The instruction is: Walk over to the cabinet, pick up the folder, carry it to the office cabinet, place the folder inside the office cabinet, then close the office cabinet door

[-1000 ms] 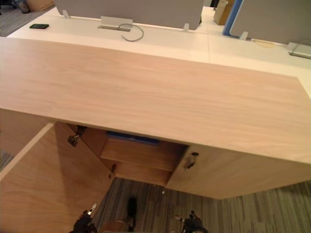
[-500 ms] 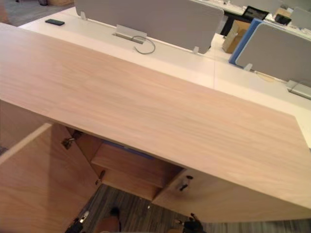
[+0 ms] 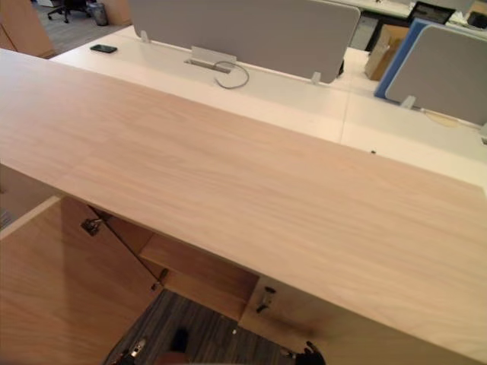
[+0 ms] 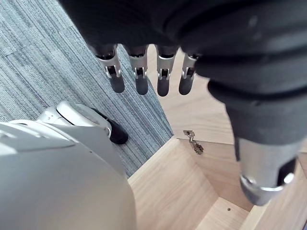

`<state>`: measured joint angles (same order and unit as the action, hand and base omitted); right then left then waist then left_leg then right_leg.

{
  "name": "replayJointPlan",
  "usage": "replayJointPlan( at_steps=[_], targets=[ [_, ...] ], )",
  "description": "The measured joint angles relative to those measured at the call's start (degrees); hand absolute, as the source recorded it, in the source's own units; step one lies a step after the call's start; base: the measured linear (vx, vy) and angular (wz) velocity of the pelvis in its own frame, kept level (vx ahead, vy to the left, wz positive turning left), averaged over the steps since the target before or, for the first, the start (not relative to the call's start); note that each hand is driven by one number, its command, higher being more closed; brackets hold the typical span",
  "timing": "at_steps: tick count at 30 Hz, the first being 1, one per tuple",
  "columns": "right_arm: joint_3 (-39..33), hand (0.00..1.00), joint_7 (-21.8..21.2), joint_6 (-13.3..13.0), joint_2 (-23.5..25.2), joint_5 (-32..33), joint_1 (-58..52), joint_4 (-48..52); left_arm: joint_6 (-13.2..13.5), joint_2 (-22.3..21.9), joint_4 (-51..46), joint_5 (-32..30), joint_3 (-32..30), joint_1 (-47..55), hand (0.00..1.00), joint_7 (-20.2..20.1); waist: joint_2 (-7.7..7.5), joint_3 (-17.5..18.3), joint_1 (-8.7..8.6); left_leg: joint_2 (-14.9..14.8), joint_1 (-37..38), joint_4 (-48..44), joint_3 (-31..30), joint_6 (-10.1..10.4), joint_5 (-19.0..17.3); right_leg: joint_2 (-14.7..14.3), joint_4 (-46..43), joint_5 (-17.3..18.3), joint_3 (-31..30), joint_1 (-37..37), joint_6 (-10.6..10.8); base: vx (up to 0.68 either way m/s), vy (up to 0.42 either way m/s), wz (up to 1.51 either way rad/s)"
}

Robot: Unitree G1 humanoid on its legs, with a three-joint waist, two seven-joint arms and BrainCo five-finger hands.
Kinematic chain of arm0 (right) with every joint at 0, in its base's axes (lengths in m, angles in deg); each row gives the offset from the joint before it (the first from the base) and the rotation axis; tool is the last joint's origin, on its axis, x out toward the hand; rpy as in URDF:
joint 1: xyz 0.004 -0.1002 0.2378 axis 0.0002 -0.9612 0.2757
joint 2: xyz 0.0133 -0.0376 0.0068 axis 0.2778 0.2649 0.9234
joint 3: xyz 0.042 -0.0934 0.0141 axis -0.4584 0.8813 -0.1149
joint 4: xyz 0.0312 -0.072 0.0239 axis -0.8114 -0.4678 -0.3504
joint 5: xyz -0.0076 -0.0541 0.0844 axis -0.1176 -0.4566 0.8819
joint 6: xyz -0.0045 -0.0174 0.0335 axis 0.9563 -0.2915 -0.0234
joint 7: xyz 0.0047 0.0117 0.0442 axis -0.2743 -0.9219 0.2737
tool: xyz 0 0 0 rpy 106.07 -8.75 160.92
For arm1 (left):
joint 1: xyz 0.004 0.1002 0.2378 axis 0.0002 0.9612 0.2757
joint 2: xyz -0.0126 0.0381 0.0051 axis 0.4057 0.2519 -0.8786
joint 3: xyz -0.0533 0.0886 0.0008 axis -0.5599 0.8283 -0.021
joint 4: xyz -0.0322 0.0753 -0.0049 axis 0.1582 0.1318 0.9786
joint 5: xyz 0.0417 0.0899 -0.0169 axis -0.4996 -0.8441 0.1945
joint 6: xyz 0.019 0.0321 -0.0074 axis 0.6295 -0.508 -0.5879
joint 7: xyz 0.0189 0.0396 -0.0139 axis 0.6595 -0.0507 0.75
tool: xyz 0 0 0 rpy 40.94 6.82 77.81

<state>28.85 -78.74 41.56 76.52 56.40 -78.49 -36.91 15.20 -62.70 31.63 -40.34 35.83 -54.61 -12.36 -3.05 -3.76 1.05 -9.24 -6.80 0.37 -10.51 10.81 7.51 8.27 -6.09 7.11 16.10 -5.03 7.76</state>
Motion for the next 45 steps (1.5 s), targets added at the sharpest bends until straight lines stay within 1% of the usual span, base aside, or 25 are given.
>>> replayJointPlan(
  at_steps=[3, 5, 8, 9, 10, 11, 12, 13, 14, 15, 16, 17, 18, 19, 20, 21, 22, 27, 34, 37, 38, 40, 43, 44, 45],
  targets=[
    [-0.01, 0.0, 0.19, 0.17, -0.08, 0.13, 0.39, -0.18, -0.01, 0.2, 0.06, 0.07, 0.61, 0.03, 0.0, 0.0, 0.57, -0.24, -0.52, -0.16, 0.93, 4.38, -3.06, -0.15, 3.06, -0.35, -0.42, 0.98, 3.0, -0.39, 0.1, -0.09, -0.016, 0.52],
    [-0.06, 0.0, 0.68, 0.71, -0.18, 0.48, 0.67, -0.23, 0.01, 0.23, -0.1, 0.64, 0.61, -0.19, 0.0, 0.01, 0.52, -1.02, -0.39, 0.17, 0.62, 4.61, -5.16, -0.39, 3.6, -0.46, -0.59, 1.52, 4.99, -1.31, 0.23, -0.08, 0.0, 0.6],
    [-0.2, 0.0, 1.2, 1.31, -0.53, 2.36, 0.78, -0.24, 0.0, 0.14, -0.47, 0.88, 0.59, -0.41, 0.0, 0.23, 0.8, -1.54, -0.6, 1.22, -1.51, 4.86, -8.21, -2.22, 4.37, -0.51, -0.99, 2.34, 9.24, -2.34, 0.23, -0.08, 0.01, 0.74],
    [-0.43, 0.0, 1.39, 1.48, -0.57, 2.44, 0.79, -0.18, -0.1, 0.29, -0.98, 0.98, 0.4, -0.8, 0.0, 0.57, 0.46, -1.75, -0.73, 1.59, -2.91, 4.86, -4.55, -6.98, 2.97, -0.09, -1.04, 2.42, 11.15, -2.48, 0.22, -0.08, 0.039, 1.17],
    [-1.07, 0.0, 1.69, 1.53, -0.85, 2.33, 0.92, -0.16, -0.23, 0.45, -1.77, 0.8, 0.39, -1.42, 0.0, 1.18, 0.09, -2.22, -0.96, 2.08, -4.24, 4.5, 2.01, -13.25, -1.83, 0.25, 0.15, 2.28, 12.15, -2.67, -0.56, -0.07, 0.064, 1.31],
    [-1.01, 0.0, 1.68, 1.45, -0.91, 2.02, 0.62, -0.22, -0.24, 0.35, -2.61, 0.31, 0.46, -2.1, 0.0, 1.48, -0.97, -2.42, -1.46, 2.54, -5.36, 3.09, 6.3, -14.04, -3.19, 0.8, 1.05, 1.56, 12.13, -2.94, -1.89, -0.04, 0.102, 1.46],
    [-1.0, 0.0, 1.54, 1.04, -1.69, 0.89, 0.63, -0.56, -0.16, -0.3, -4.57, -0.09, 0.3, -3.64, 0.0, 1.97, -1.12, -4.69, -1.34, 1.81, -9.43, -7.62, 14.58, -13.25, -4.82, 3.12, -0.18, 1.45, 15.65, -3.66, -1.66, -0.03, 0.129, 0.99],
    [-1.01, 0.0, 1.56, 1.05, -1.96, 0.35, 0.89, -0.68, -0.1, -0.66, -5.34, -0.4, 0.08, -3.78, 0.0, 2.12, -0.45, -5.53, -1.13, 1.49, -10.57, -14.51, 16.85, -13.09, -4.67, 3.86, -1.56, 1.59, 16.29, -4.05, -1.17, 0.06, 0.183, 0.78],
    [-0.87, 0.0, 1.56, 0.95, -3.2, -0.07, 0.91, -0.63, -0.02, -1.3, -6.47, -1.38, 0.4, -2.09, 0.0, 2.49, 1.16, -5.37, -0.89, 1.09, -10.52, -21.56, 19.39, -11.24, -5.22, 3.83, -3.23, 2.54, 16.63, -4.39, -0.27, 0.12, 0.148, 0.7],
    [-1.04, 0.0, 1.56, 0.61, -3.58, -0.22, 1.09, -0.48, 0.09, -1.8, -7.31, -2.53, 1.12, -1.5, 0.0, 2.56, 2.49, -5.11, -1.77, 2.24, -10.22, -18.47, 18.65, -9.58, -5.1, 3.85, -3.2, 3.33, 17.93, -4.6, -0.19, 0.11, 0.12, 0.77],
    [-1.03, 0.0, 1.52, 0.61, -3.4, -0.41, 1.33, -0.5, 0.16, -1.83, -8.0, -2.99, 1.31, -1.57, 0.0, 2.56, 2.33, -5.27, -1.68, 3.46, -10.18, -16.19, 17.97, -9.96, -3.23, 3.78, -2.41, 3.38, 18.14, -4.35, -0.4, 0.04, 0.039, 1.01],
    [-1.27, 0.0, 1.52, 0.52, -3.17, -1.15, 1.38, -0.57, 0.3, -1.57, -8.51, -3.56, 1.87, -1.69, 0.0, 2.55, 2.14, -5.31, -1.81, 5.33, -9.46, -10.77, 16.75, -10.04, -0.8, 3.57, -0.64, 2.81, 18.49, -4.06, -1.14, 0.0, 0.061, 1.03],
    [-2.89, 0.0, 1.49, 0.46, -2.52, -2.28, 1.71, -0.99, 0.02, -2.0, -8.01, -2.93, 1.07, -2.53, 0.0, 2.46, 0.92, -6.48, -1.71, 6.25, -9.95, -12.21, 19.74, -12.05, -3.35, 5.81, -0.82, 1.89, 21.51, -4.36, 0.12, 0.0, 0.084, 0.93],
    [-3.52, 0.0, 1.5, 0.47, -2.37, -2.24, 1.72, -1.14, 0.03, -2.05, -7.95, -2.89, 0.35, -2.48, 0.0, 2.53, 0.91, -6.49, -1.45, 5.94, -10.41, -16.08, 21.29, -12.32, -4.11, 6.49, -1.69, 1.96, 21.73, -4.44, 0.75, 0.09, 0.141, 0.85],
    [-4.24, 0.0, 1.51, 0.54, -2.11, -2.23, 1.44, -0.96, 0.0, -1.51, -7.6, -2.92, 0.67, -1.08, 0.0, 2.62, 1.15, -5.98, -1.77, 8.38, -7.58, -10.81, 20.93, -12.27, -3.12, 7.77, -2.35, 2.36, 22.88, -5.42, 0.83, 0.14, 0.113, 0.62],
    [-4.86, 0.0, 1.39, 0.52, -1.72, -2.21, 1.36, -0.61, 0.08, -1.26, -7.01, -2.91, 1.51, -1.1, 0.0, 2.58, 1.06, -5.88, -1.9, 10.66, -3.87, -1.23, 19.77, -12.52, 1.92, 7.83, -1.04, 2.4, 22.79, -5.35, 0.24, 0.19, 0.082, 0.94],
    [-5.51, 0.0, 1.21, 0.52, -1.81, -2.0, 1.98, -0.12, -0.07, -1.28, -6.32, -2.91, 2.41, -1.68, 0.0, 2.43, 1.94, -6.61, -2.71, 11.74, -2.26, 5.17, 17.52, -12.28, 5.46, 7.01, -0.32, 2.47, 23.05, -5.23, 0.13, 0.11, 0.032, 0.71],
    [-3.91, 0.0, 1.13, 0.46, -1.19, 0.1, 2.96, -0.02, -0.21, -0.64, -3.88, -2.56, 2.22, -1.72, 0.0, 2.11, 2.17, -6.71, -2.49, 12.16, -1.56, 5.23, 16.32, -12.17, 5.45, 6.24, 0.85, 2.52, 22.95, -6.88, 0.01, 0.0, 0.001, 0.2],
    [-1.44, 0.0, 1.13, 0.11, -0.47, 0.01, 3.34, -0.21, -0.55, 0.26, 0.18, -2.55, 2.06, -0.95, 0.0, 2.03, 1.43, -6.37, -1.81, 11.64, -0.45, 5.25, 16.72, -11.48, 4.99, 5.2, 1.9, 2.44, 22.74, -8.34, -0.17, 0.02, -0.053, -0.02],
    [-1.03, 0.0, 1.13, 0.11, -0.39, -0.07, 3.35, -0.79, -0.54, 0.48, 0.17, -2.51, 1.77, -0.57, 0.0, 2.04, 0.68, -6.1, -1.66, 11.78, 0.03, 5.24, 16.34, -11.12, 4.6, 5.13, 1.82, 2.74, 22.76, -8.97, -1.37, 0.07, -0.054, 0.05],
    [-1.09, 0.0, 1.13, 0.12, -0.4, -0.21, 3.35, -0.93, -0.53, 0.74, -0.01, -2.48, 1.48, -0.5, 0.0, 2.11, 0.52, -6.01, -1.67, 11.85, 0.07, 5.24, 15.85, -11.07, 4.53, 5.04, 1.62, 2.94, 22.87, -9.14, -2.22, 0.07, -0.043, 0.21],
    [-1.26, 0.0, 1.13, 0.12, -0.42, -0.23, 3.36, -1.12, -0.61, 0.61, -1.46, -2.17, 0.76, -0.4, 0.0, 2.39, 0.28, -6.14, -1.67, 11.94, 0.0, 5.2, 14.46, -11.16, 4.6, 4.81, 1.37, 2.86, 23.19, -9.58, -2.54, 0.06, -0.04, 0.37],
    [-3.64, 0.0, 1.13, 0.18, -0.7, -0.22, 3.29, -1.46, -0.64, -0.1, -9.66, 0.44, -1.65, -0.19, 0.0, 2.96, -0.04, -6.39, -1.67, 12.28, -0.82, 4.41, 12.65, -11.14, 5.05, 5.07, 0.16, 2.9, 25.4, -10.15, -2.6, 0.05, -0.02, 0.47],
    [-4.84, 0.0, 1.11, 0.18, -0.88, -0.2, 3.31, -1.28, -0.63, -0.19, -13.73, 1.33, -4.21, -0.1, 0.0, 3.39, 0.01, -6.64, -1.63, 12.25, -1.3, 3.44, 12.85, -11.16, 5.05, 5.54, -0.86, 2.92, 25.86, -9.93, -2.56, 0.03, 0.011, 0.06],
    [-5.99, 0.0, 1.06, 0.21, -1.1, -0.19, 3.24, -1.48, -0.58, -0.43, -18.32, 2.38, -8.52, -0.04, 0.0, 4.13, 0.12, -6.85, -1.53, 12.27, -1.4, 2.23, 13.35, -11.21, 4.85, 6.37, -2.37, 2.95, 25.75, -9.66, -2.51, 0.01, 0.028, -0.17]
  ],
)
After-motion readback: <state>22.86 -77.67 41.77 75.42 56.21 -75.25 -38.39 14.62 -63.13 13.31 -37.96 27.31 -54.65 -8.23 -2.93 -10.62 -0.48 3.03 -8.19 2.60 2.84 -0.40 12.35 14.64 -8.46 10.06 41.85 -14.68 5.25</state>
